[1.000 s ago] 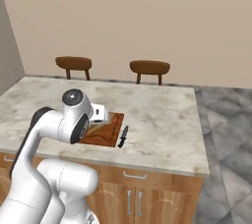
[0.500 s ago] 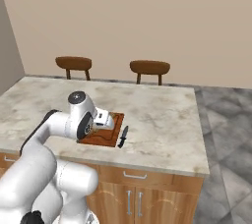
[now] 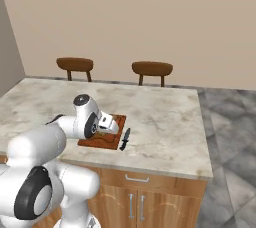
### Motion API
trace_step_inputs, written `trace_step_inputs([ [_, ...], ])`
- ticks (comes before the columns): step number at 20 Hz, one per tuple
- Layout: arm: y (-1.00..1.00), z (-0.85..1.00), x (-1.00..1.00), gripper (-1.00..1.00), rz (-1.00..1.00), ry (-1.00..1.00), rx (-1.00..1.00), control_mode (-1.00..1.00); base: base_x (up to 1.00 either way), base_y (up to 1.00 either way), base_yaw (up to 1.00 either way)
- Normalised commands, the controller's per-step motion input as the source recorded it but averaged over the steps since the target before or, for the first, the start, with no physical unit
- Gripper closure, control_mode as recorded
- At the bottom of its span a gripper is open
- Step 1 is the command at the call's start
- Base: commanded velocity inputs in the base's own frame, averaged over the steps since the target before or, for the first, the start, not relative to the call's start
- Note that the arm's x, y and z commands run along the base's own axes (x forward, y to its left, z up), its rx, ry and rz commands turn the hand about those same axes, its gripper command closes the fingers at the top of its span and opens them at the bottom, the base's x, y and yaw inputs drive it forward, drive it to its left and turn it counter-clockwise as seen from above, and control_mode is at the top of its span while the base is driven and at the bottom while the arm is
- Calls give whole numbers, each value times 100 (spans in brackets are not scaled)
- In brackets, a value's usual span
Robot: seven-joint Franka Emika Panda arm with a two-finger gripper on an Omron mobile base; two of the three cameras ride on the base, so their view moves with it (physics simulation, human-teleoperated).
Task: Retrieve the sausage and cheese from the fridge and place them on the cutting board on the counter.
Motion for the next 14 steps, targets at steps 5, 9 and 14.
trace_step_inputs([
  [5, -19, -30, 44, 100, 0, 0, 0, -100, 0, 0, 0],
  [9, -2, -20, 15, 100, 0, 0, 1, -100, 0, 0, 0],
  [14, 10, -20, 15, 100, 0, 0, 1, -100, 0, 0, 0],
])
